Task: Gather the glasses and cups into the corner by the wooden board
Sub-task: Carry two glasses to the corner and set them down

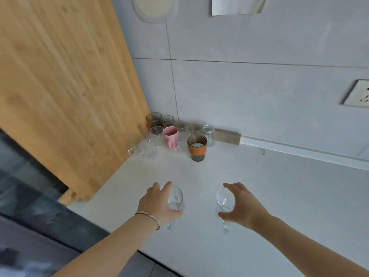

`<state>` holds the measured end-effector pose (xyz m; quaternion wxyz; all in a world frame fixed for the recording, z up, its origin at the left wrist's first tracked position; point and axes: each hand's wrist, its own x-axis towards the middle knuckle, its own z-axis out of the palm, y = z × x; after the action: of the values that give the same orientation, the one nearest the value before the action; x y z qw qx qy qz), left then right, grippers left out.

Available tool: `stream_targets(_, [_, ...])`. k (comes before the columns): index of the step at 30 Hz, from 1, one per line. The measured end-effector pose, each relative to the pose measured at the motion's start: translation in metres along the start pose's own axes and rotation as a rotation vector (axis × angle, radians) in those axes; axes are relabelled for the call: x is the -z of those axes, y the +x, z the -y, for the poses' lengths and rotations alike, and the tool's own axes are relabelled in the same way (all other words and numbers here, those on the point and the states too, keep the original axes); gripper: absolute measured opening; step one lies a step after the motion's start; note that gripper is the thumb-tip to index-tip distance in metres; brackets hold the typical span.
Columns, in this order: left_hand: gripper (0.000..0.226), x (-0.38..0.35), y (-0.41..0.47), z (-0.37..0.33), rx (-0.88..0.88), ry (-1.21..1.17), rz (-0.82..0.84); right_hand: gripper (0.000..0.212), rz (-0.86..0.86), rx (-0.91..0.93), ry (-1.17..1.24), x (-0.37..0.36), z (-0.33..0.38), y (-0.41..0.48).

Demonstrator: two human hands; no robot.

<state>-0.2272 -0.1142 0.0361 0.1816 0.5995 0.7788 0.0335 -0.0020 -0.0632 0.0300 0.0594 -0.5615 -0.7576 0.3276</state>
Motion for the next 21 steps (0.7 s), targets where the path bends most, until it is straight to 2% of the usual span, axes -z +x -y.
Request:
stream_targets(10, [0.078,0.036,0.141,0.07,0.053,0.056,0.043,0.089,0.034,0.0,0.065,-0.054,0.069,0.157])
stream_targets(15, [0.08,0.042,0.205,0.088,-0.051,0.204,0.057,0.087,-0.014,-0.075,0.127,-0.08,0.097,0.207])
stream_targets(21, [0.075,0.031,0.282,0.105,-0.251,0.363,0.069,0.087,-0.037,-0.21,0.089,-0.102,0.114,0.248])
